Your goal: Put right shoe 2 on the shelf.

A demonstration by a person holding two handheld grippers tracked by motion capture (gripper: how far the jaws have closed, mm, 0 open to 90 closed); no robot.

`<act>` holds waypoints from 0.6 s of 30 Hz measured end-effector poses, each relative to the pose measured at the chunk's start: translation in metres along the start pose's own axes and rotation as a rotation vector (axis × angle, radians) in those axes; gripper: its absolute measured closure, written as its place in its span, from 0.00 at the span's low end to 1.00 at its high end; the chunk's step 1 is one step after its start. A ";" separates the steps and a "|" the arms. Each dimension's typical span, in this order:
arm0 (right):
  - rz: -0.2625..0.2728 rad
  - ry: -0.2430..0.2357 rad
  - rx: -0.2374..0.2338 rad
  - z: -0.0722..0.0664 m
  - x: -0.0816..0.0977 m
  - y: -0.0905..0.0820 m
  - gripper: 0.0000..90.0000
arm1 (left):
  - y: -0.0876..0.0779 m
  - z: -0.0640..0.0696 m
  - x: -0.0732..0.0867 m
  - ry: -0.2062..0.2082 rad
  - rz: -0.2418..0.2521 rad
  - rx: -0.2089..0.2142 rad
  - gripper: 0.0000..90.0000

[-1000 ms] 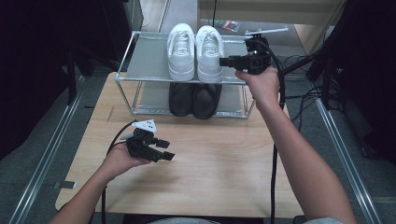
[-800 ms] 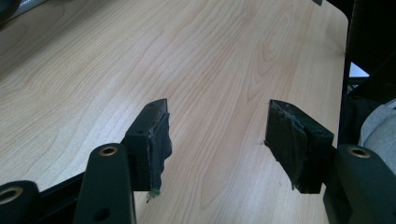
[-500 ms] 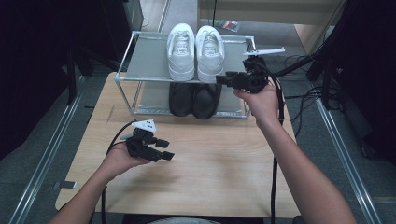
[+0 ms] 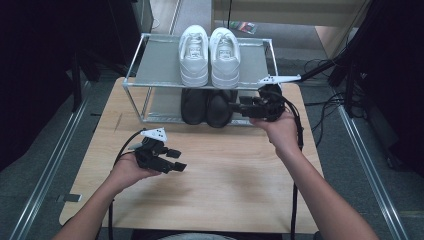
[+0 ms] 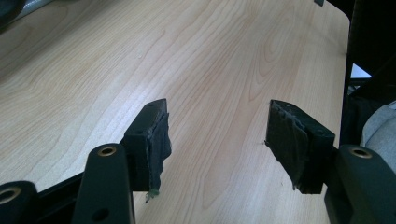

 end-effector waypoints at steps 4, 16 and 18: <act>-0.014 0.012 -0.018 -0.002 0.018 0.003 0.50 | 0.000 0.000 0.000 0.001 0.000 0.000 0.44; -0.019 0.025 -0.064 -0.003 0.072 0.008 0.50 | 0.001 0.001 0.000 0.005 0.004 0.000 0.43; -0.015 0.011 -0.070 -0.004 0.082 0.008 0.50 | 0.001 0.001 0.000 0.003 0.006 0.001 0.43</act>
Point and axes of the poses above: each handheld gripper's, and its own axes: y roughly forward along the jaws, x roughly out of its underside, z roughly to its right, the point moved 1 cm from there along y, roughly forward along the jaws, and after that the axes turned 2 degrees about x, right-handed, at the moved point
